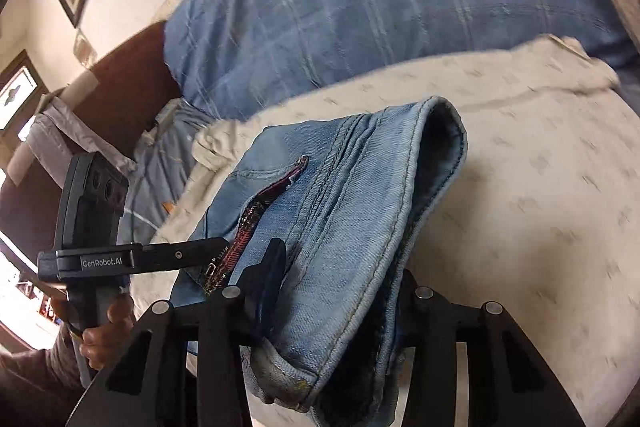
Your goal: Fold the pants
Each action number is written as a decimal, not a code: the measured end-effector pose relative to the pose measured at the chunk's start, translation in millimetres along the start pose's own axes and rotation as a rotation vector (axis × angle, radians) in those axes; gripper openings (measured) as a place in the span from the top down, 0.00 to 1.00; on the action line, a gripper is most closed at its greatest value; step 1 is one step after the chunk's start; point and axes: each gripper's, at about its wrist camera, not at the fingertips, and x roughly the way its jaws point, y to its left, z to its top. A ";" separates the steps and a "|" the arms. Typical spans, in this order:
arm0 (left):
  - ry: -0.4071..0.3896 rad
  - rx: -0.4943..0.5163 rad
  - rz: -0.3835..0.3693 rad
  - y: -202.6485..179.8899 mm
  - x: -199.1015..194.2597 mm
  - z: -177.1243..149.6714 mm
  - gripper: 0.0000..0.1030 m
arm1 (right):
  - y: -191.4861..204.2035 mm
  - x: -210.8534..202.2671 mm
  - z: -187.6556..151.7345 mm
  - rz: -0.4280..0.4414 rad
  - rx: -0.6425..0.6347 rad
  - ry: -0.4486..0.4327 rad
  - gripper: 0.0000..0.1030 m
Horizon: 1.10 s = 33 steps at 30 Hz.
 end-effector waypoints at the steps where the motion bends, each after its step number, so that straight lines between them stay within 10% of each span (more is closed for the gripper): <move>1: -0.024 0.006 0.030 1.2 -6.1 4.2 0.52 | 8.1 8.7 11.1 0.013 -0.014 -0.018 0.54; 5: -0.116 0.073 0.360 10.5 -22.9 8.4 0.49 | 21.9 50.3 31.0 -0.238 -0.047 0.005 0.33; 9: -0.200 0.176 0.567 10.2 -29.4 -24.7 0.28 | 26.3 50.4 17.4 -0.257 -0.023 0.026 0.18; 14: -0.147 0.145 0.601 -13.8 -9.9 -54.6 0.28 | 34.8 32.3 -10.8 -0.344 -0.023 0.061 0.01; 33: -0.147 0.189 0.607 -43.0 -44.8 -112.1 0.31 | 84.3 -20.1 -57.5 -0.624 -0.254 0.034 0.00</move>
